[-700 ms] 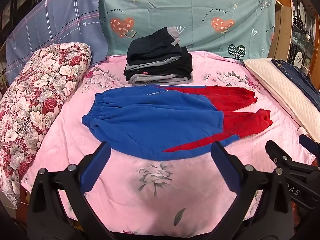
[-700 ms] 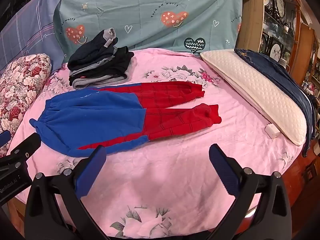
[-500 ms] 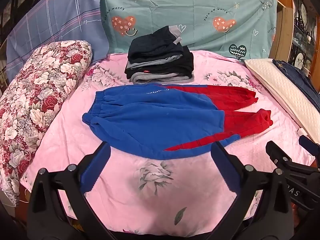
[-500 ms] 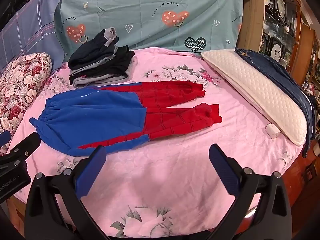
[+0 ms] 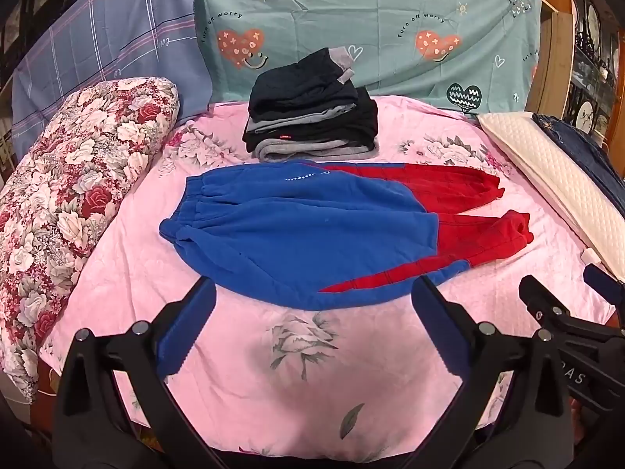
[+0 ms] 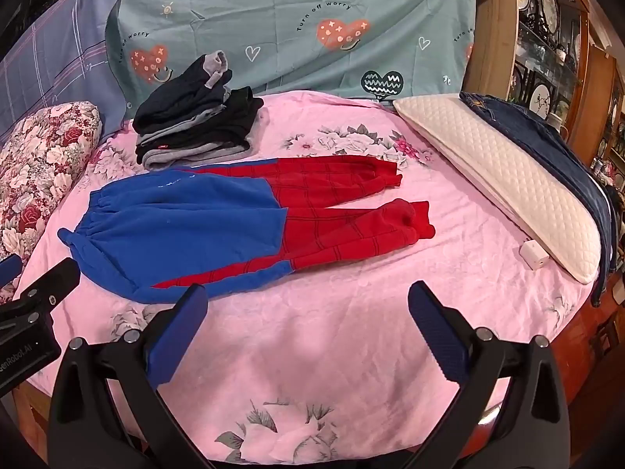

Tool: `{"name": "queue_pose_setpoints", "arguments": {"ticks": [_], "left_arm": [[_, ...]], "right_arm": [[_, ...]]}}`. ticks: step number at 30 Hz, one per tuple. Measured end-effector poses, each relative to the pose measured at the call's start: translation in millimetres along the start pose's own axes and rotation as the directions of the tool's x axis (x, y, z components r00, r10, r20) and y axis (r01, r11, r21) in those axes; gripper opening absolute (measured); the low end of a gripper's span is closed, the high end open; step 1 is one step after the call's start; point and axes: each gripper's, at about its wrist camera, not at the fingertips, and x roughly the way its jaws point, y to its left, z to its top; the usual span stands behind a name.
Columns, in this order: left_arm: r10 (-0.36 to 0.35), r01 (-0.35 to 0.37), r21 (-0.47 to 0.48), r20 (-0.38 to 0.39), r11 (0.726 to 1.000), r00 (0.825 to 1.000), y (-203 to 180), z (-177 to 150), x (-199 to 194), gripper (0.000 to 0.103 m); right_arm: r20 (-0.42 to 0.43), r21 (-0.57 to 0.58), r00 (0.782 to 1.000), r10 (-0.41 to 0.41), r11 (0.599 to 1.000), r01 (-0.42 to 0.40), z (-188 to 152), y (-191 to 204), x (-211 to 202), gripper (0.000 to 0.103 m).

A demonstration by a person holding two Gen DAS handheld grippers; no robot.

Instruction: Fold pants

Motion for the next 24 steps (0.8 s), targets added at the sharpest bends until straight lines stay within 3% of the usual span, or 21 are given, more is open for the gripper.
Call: {"name": "queue_pose_setpoints", "arguments": {"ticks": [24], "left_arm": [[0.013,-0.013,-0.001,-0.012,1.0,1.0,-4.3,0.0,4.4,0.101]], "right_arm": [[-0.005,0.008,1.0,0.002,1.0,-0.002,-0.8,-2.4,1.8,0.102]]}}
